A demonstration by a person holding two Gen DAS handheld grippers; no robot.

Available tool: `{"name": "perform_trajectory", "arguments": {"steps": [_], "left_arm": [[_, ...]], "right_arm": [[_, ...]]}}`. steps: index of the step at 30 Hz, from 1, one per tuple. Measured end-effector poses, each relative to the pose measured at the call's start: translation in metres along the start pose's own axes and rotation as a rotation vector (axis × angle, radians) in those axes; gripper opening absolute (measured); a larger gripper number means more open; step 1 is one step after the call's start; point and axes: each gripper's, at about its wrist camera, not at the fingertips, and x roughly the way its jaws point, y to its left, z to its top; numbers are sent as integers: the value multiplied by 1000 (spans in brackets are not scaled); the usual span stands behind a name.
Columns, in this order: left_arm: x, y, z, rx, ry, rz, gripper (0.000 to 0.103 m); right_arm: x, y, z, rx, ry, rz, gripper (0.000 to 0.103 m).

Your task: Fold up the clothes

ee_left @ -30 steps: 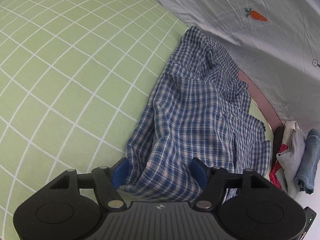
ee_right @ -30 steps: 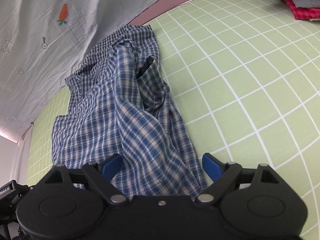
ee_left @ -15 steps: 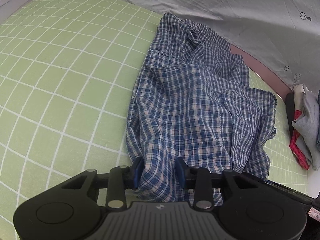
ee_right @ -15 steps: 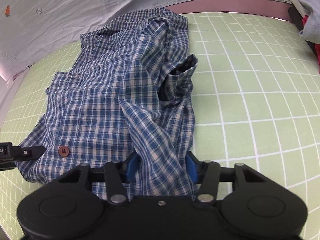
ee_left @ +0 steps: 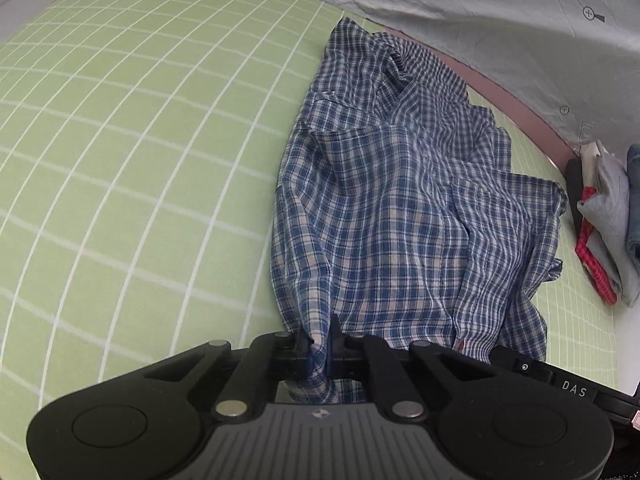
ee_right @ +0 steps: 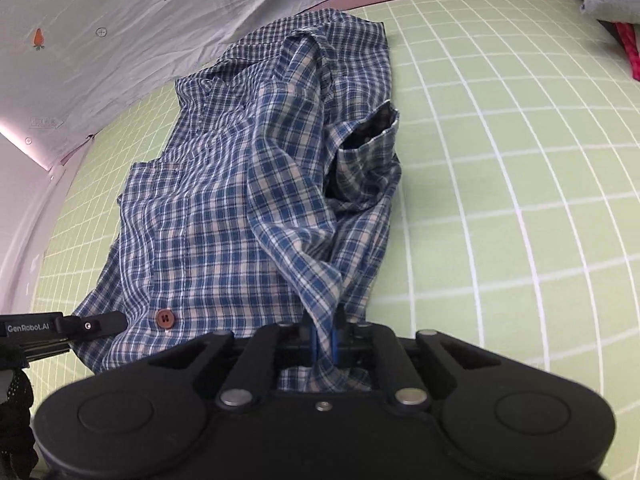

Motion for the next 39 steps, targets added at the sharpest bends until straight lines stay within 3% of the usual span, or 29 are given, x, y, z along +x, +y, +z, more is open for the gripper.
{"name": "perform_trajectory", "arguments": {"steps": [5,8,11,15,20,26,31,34,37,38,39], "left_arm": [[-30,10,-43,-51,74,-13,4],[-48,17,-36,-125,103,-69,4],[-59,26,-15,-257,155,-150,4],[-68,22,14,-366,184,-239,4],[-65,-1,55,-407,191,-325,3],[-33,-29,117,-400,186,-359,3],[5,-28,196,-409,181,-370,4],[35,-29,245,-403,145,-346,12],[59,-30,286,-340,77,-273,26],[64,-34,290,-313,56,-235,38],[67,-36,292,-284,34,-203,45]], "right_arm": [[-32,0,-57,-3,73,37,7],[-51,-3,-70,31,113,77,6],[-69,-10,-60,100,138,131,6],[-87,-26,-31,249,160,219,6],[-98,-32,10,361,157,308,6],[-92,-35,75,404,99,354,6],[-61,-53,141,451,72,368,6],[-31,-66,182,499,61,373,6],[3,-77,230,504,12,287,20],[13,-78,245,475,-1,246,29],[21,-77,257,437,-11,209,31]]}}
